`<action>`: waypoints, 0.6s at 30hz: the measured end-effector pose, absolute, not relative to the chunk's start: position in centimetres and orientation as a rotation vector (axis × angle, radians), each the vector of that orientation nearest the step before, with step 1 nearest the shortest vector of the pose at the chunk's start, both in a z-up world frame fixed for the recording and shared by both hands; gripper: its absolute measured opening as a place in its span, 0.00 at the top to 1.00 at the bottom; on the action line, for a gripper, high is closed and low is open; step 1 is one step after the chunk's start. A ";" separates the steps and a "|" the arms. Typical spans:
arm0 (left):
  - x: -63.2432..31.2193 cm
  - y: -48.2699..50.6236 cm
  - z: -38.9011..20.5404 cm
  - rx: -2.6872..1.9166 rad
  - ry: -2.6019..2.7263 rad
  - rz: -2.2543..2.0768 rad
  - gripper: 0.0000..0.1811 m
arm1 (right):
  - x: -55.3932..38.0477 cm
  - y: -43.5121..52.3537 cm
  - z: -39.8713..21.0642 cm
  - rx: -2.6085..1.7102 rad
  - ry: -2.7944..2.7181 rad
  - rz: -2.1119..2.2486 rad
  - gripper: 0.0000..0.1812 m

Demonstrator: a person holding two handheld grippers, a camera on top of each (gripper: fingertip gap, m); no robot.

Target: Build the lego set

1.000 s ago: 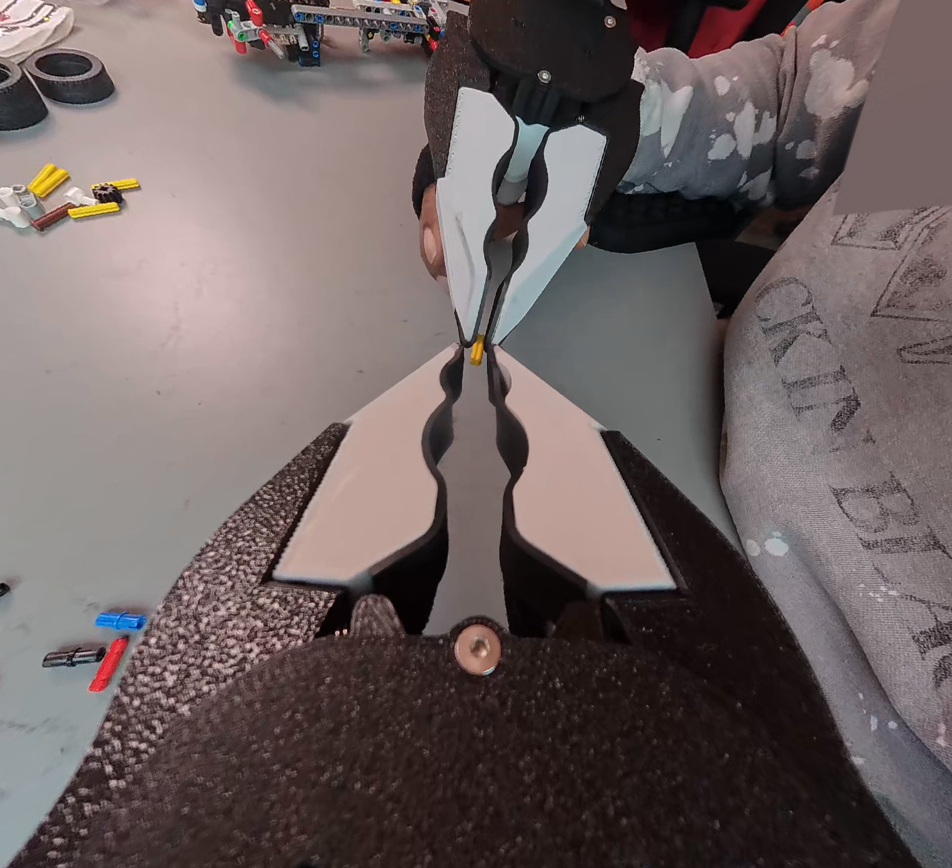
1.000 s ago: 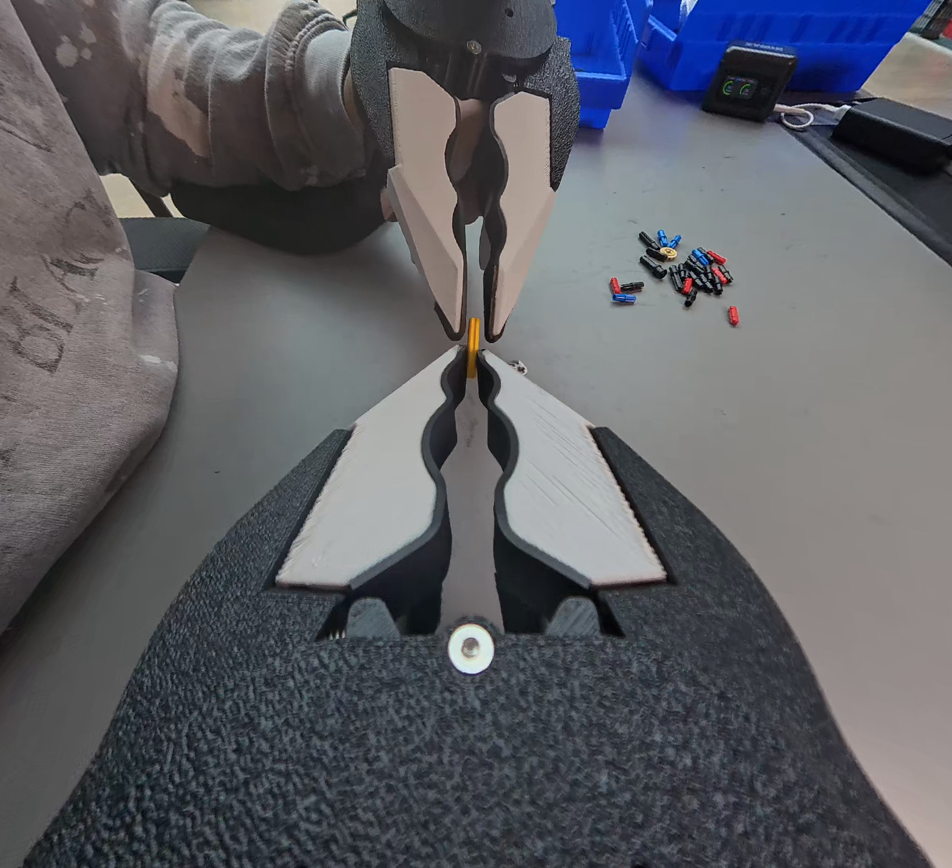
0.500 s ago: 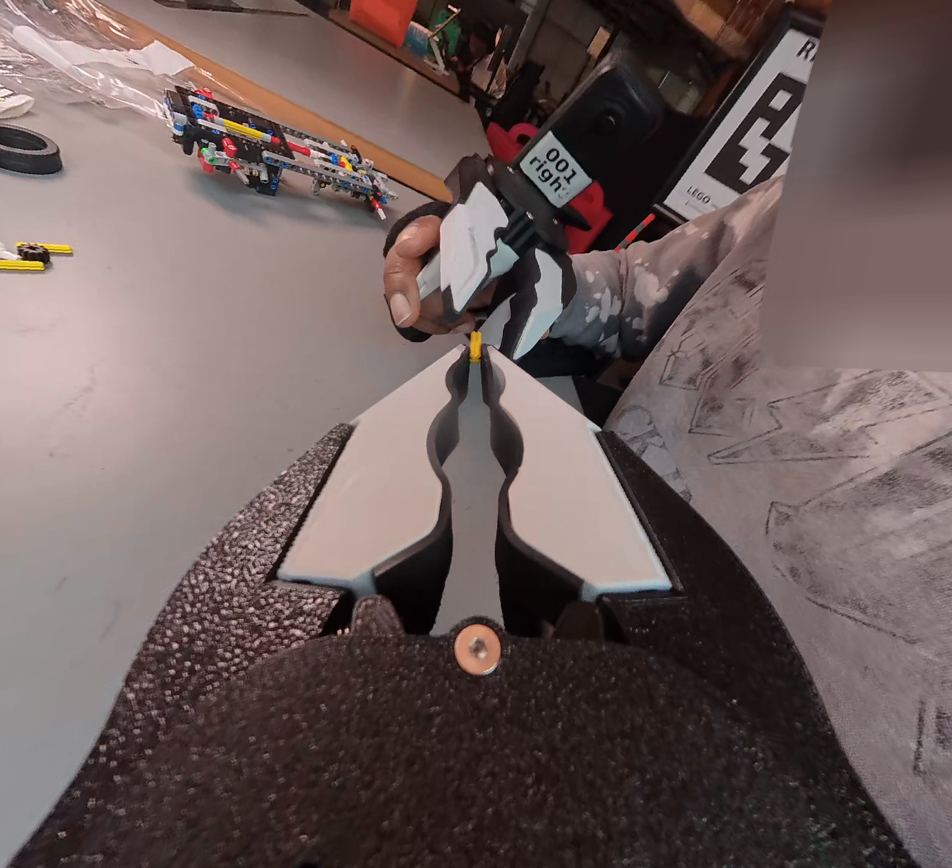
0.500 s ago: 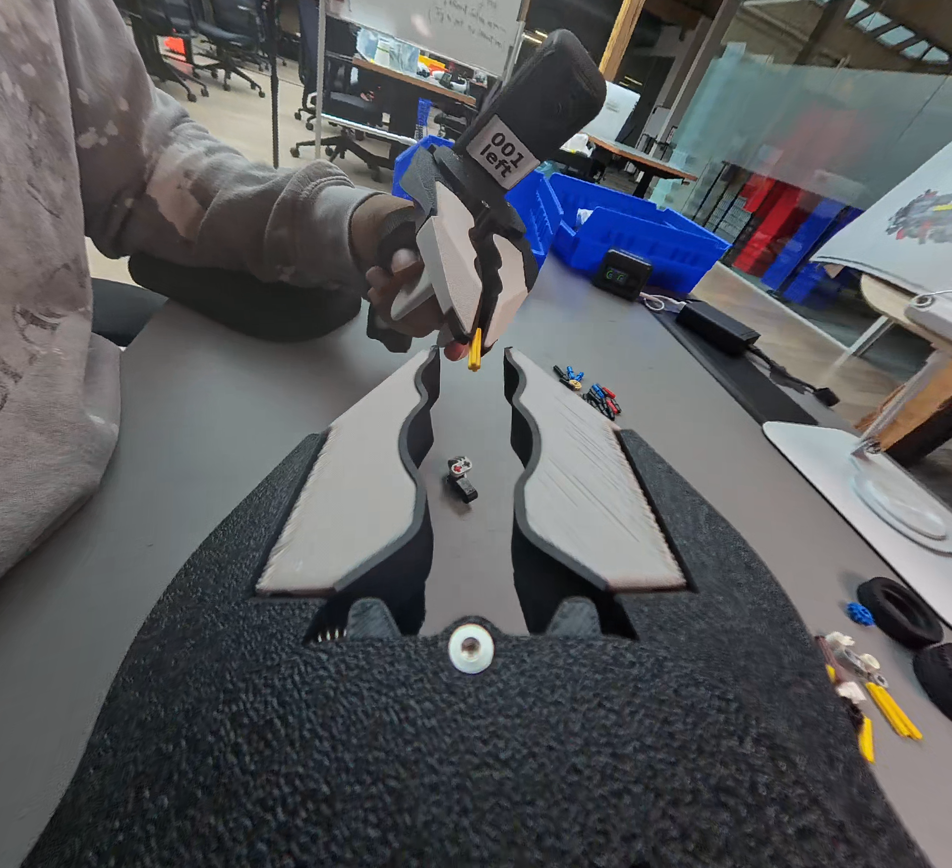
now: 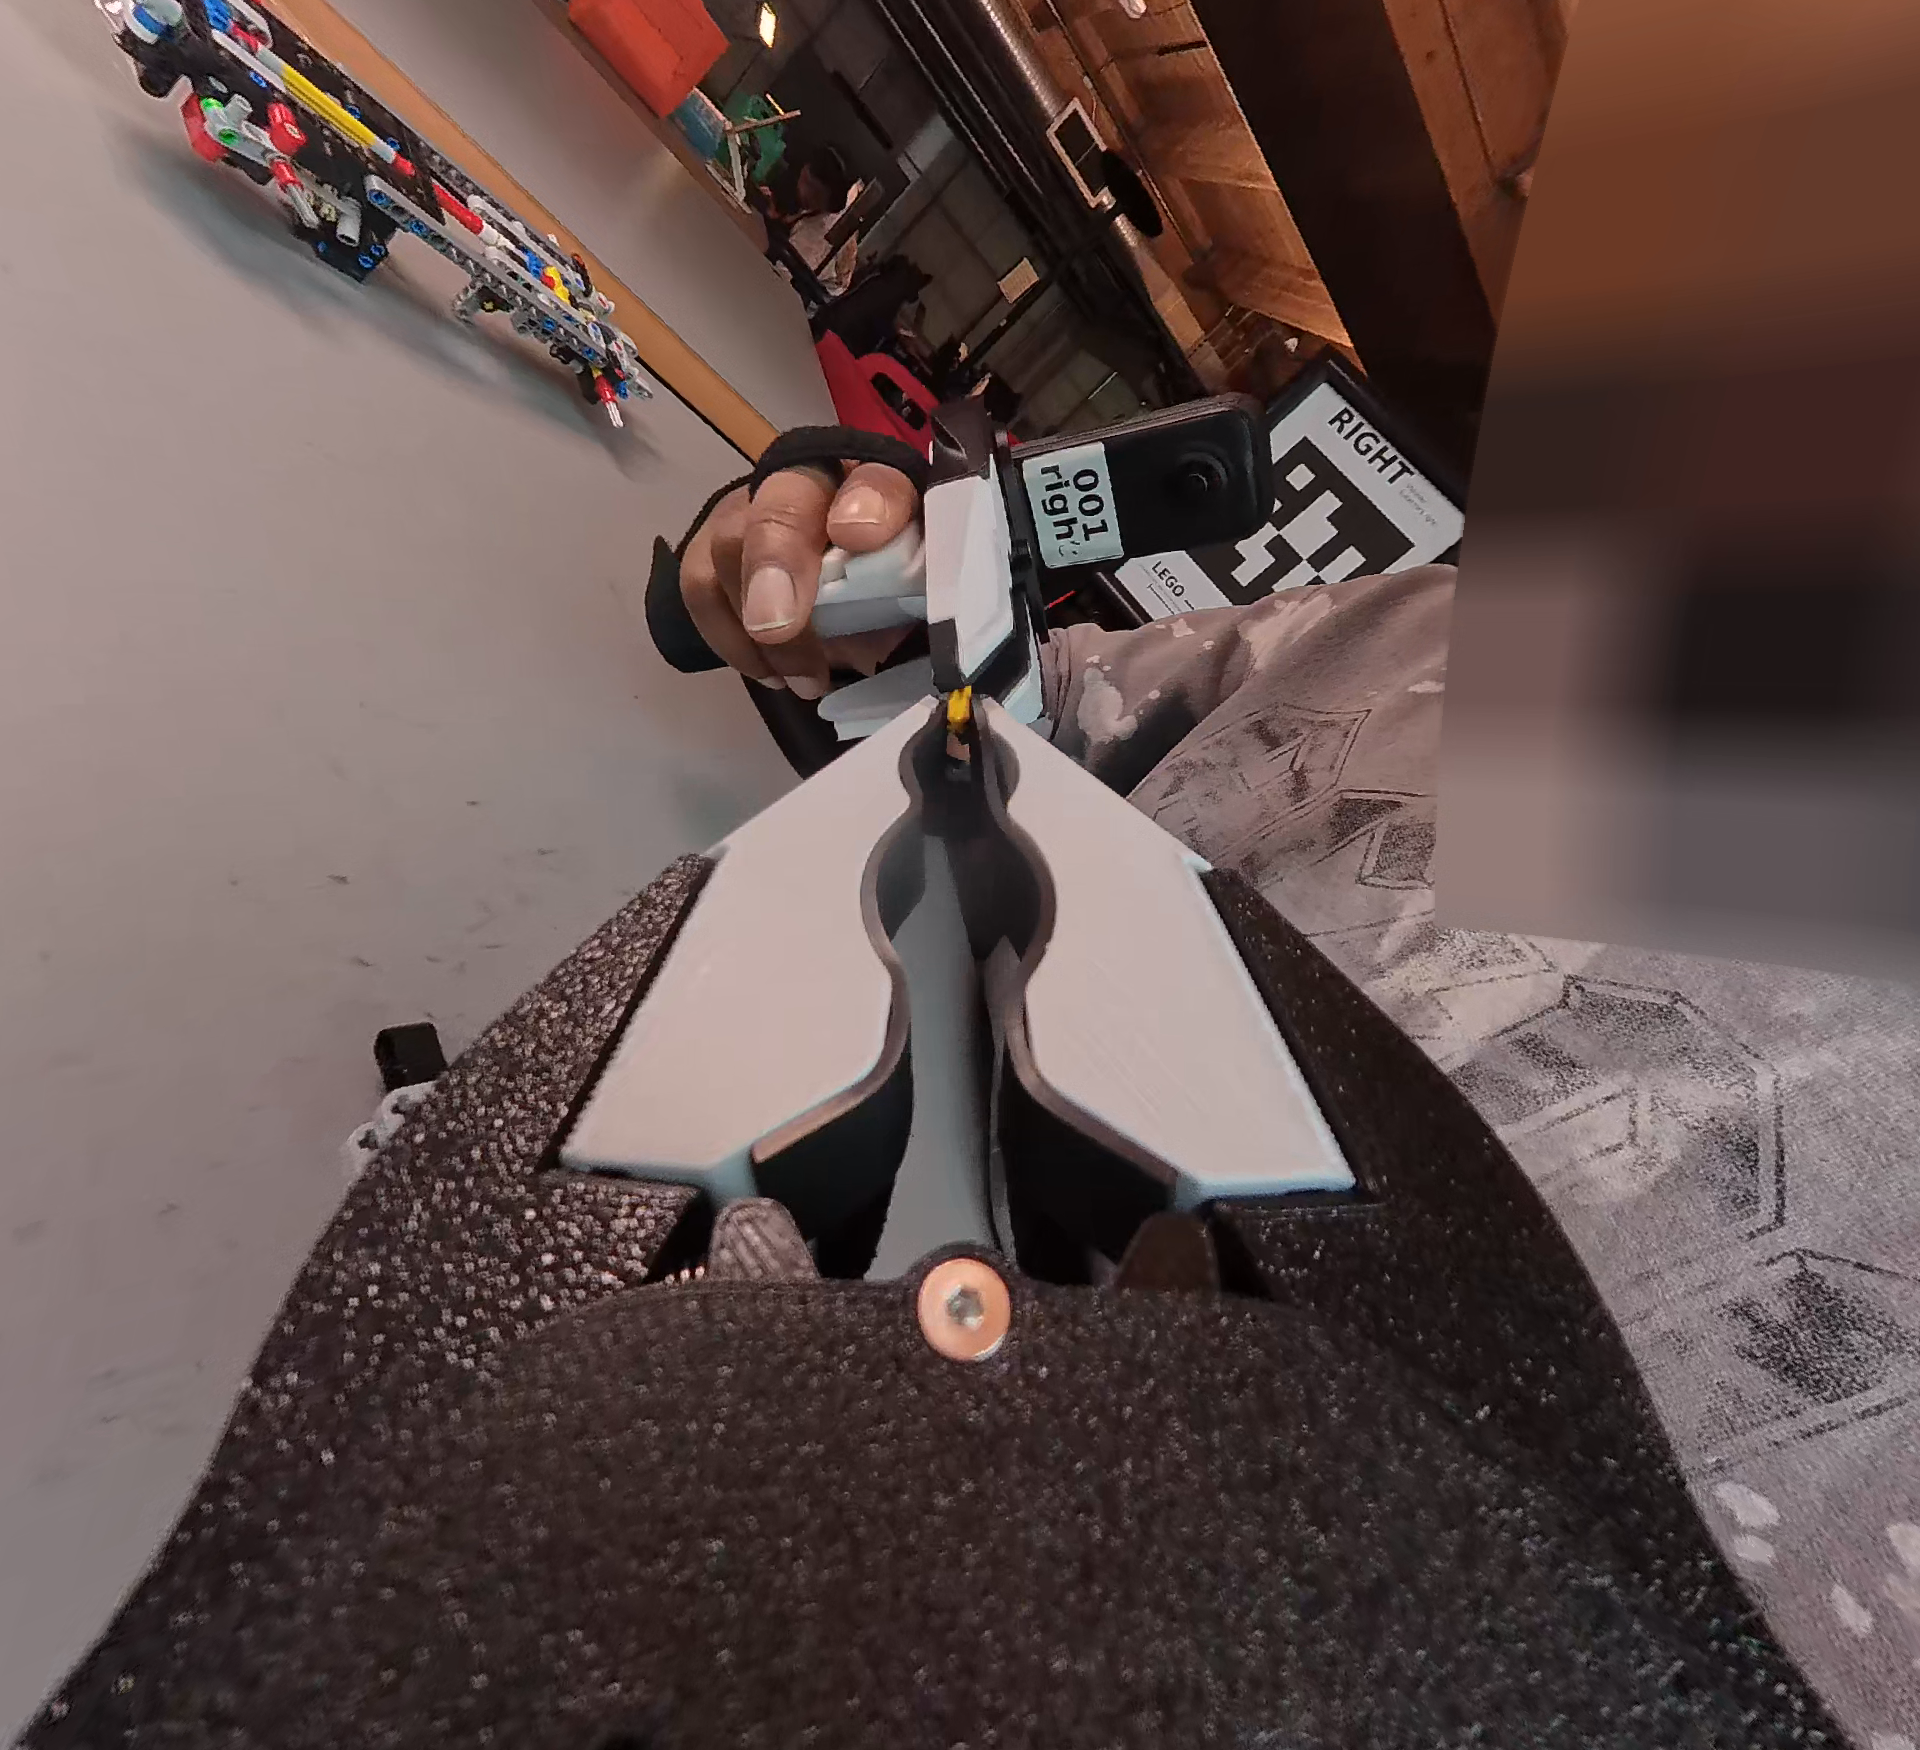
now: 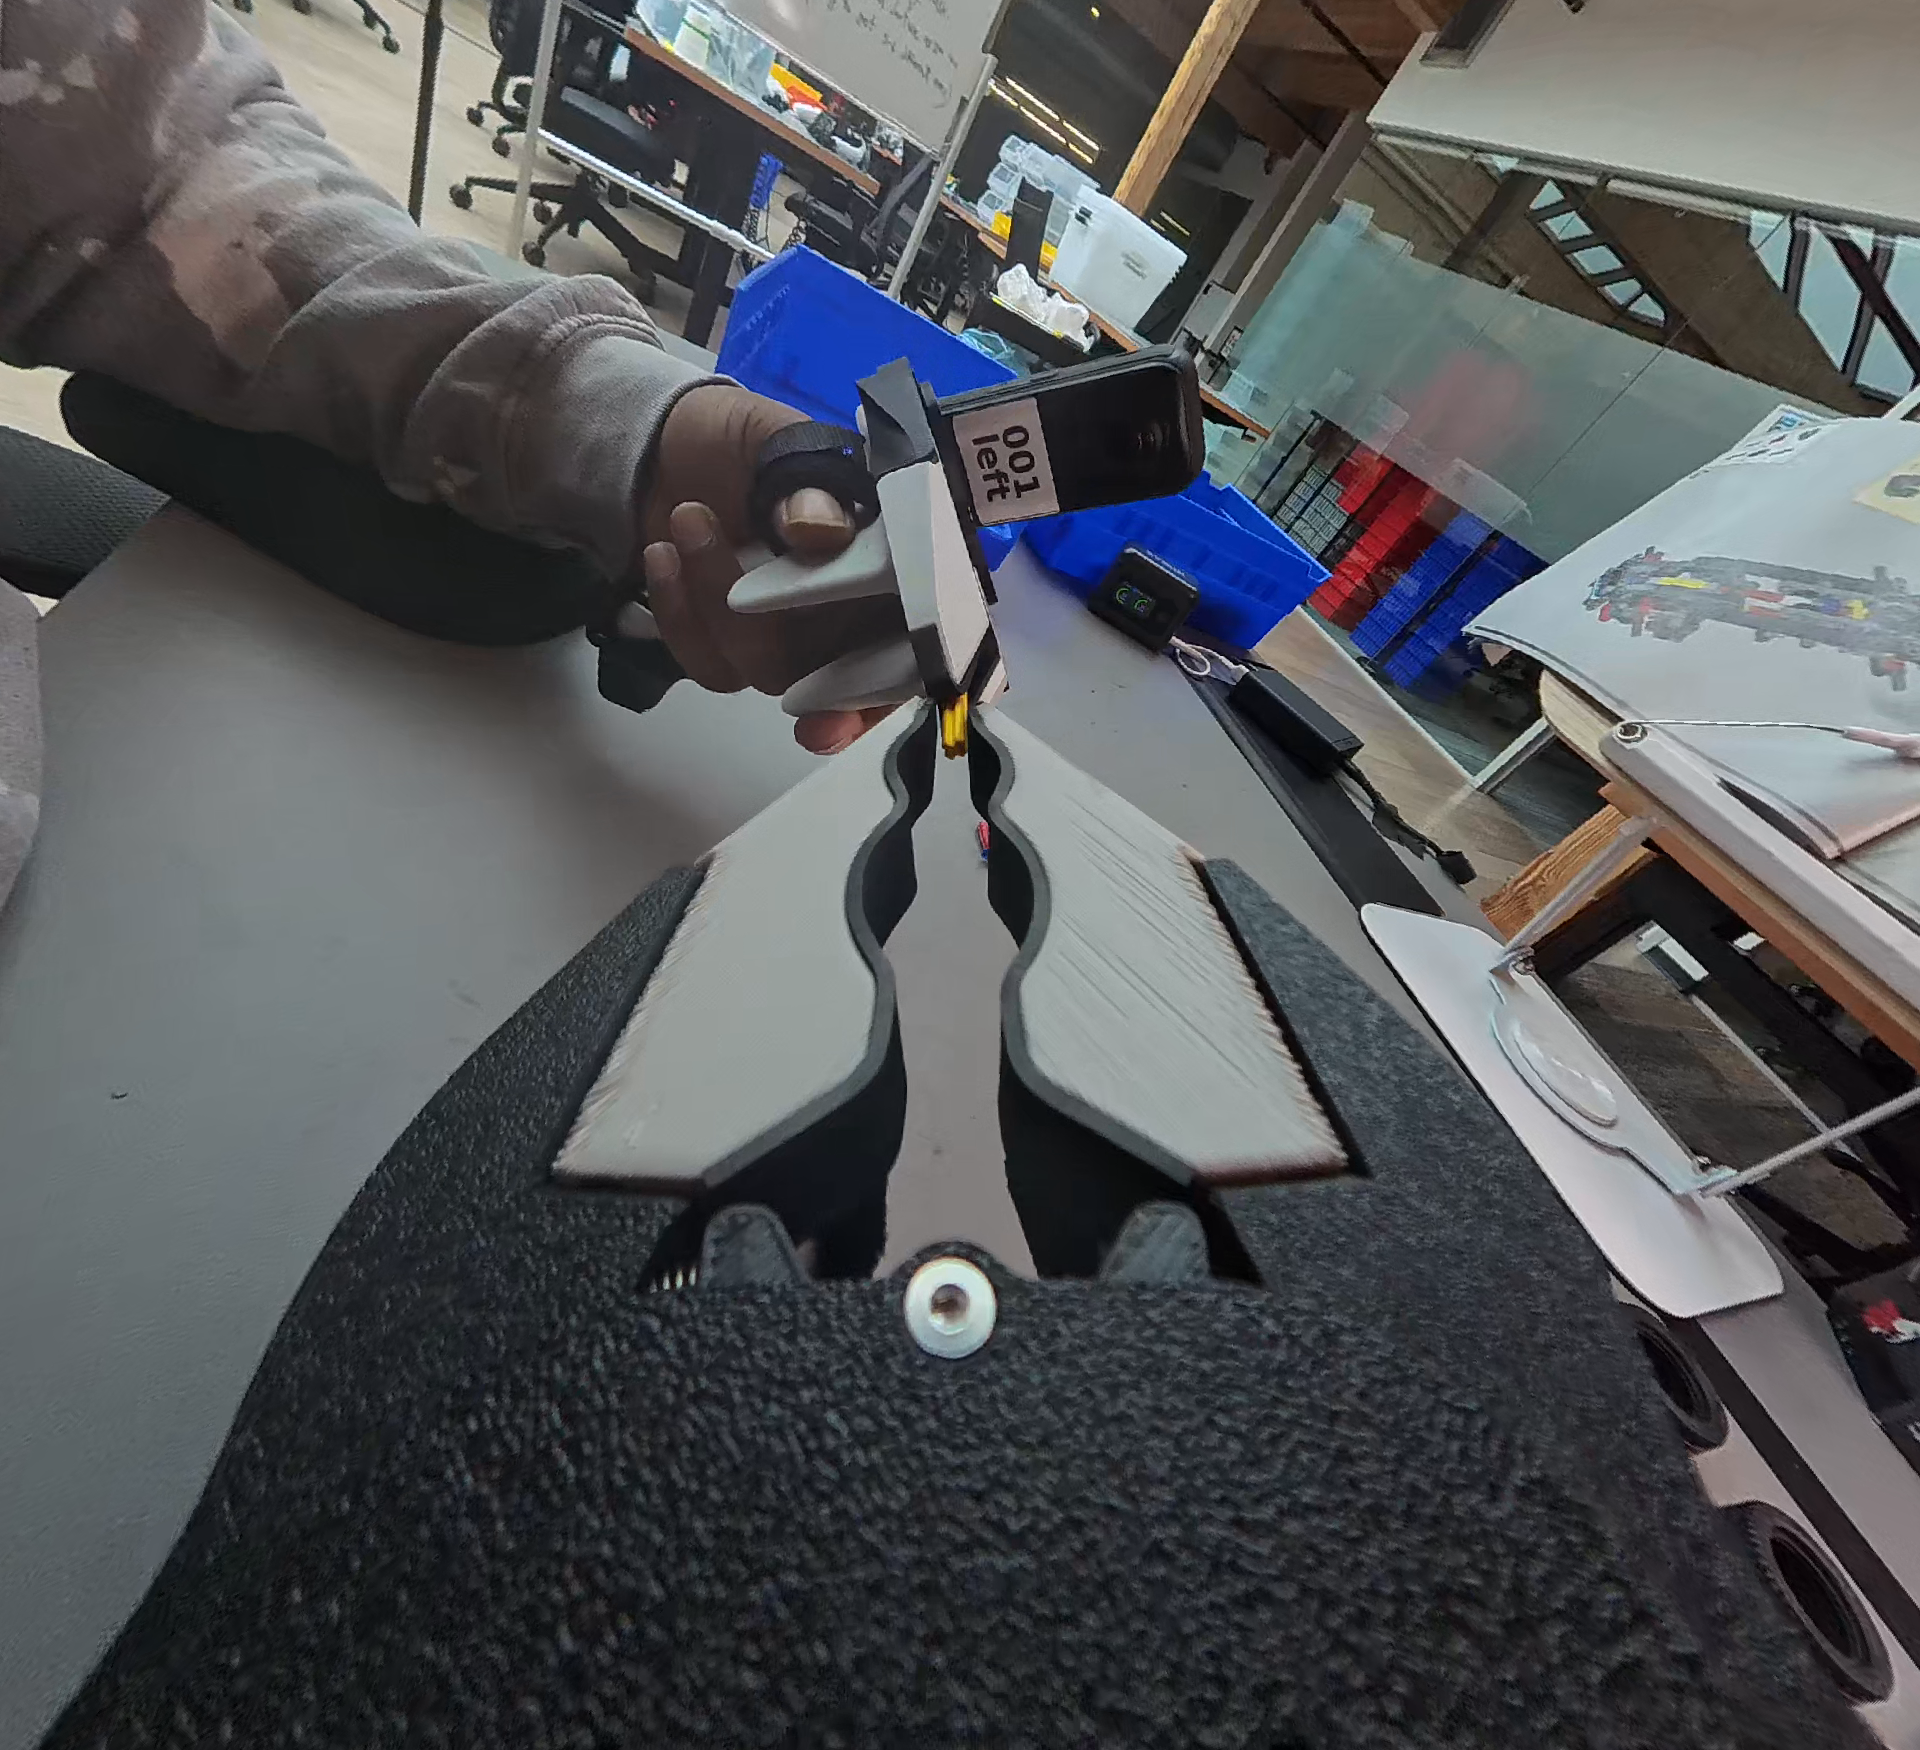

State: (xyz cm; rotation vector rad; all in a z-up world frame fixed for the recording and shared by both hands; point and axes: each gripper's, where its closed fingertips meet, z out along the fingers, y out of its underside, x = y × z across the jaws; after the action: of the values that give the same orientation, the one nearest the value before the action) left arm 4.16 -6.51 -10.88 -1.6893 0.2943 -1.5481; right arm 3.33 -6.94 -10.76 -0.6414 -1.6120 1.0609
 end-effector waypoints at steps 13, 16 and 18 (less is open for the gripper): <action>2.8 -5.9 -12.4 -1.815 0.358 -1.299 0.89 | 3.1 -6.1 -11.7 -0.776 -1.636 1.189 0.99; 0.0 -5.0 -15.8 -2.060 0.432 -0.849 0.85 | 3.3 -3.9 -12.2 -0.849 -1.640 1.147 0.99; -1.1 -5.1 -18.1 -2.214 0.477 -0.640 0.84 | 3.3 -2.0 -13.0 -0.909 -1.638 1.095 0.99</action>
State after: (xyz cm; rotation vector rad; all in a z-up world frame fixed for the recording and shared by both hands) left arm -1.05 -5.10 -18.12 -2.2135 0.4767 -0.6402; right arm 3.32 -1.98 -12.97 -0.9090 -1.6379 1.0953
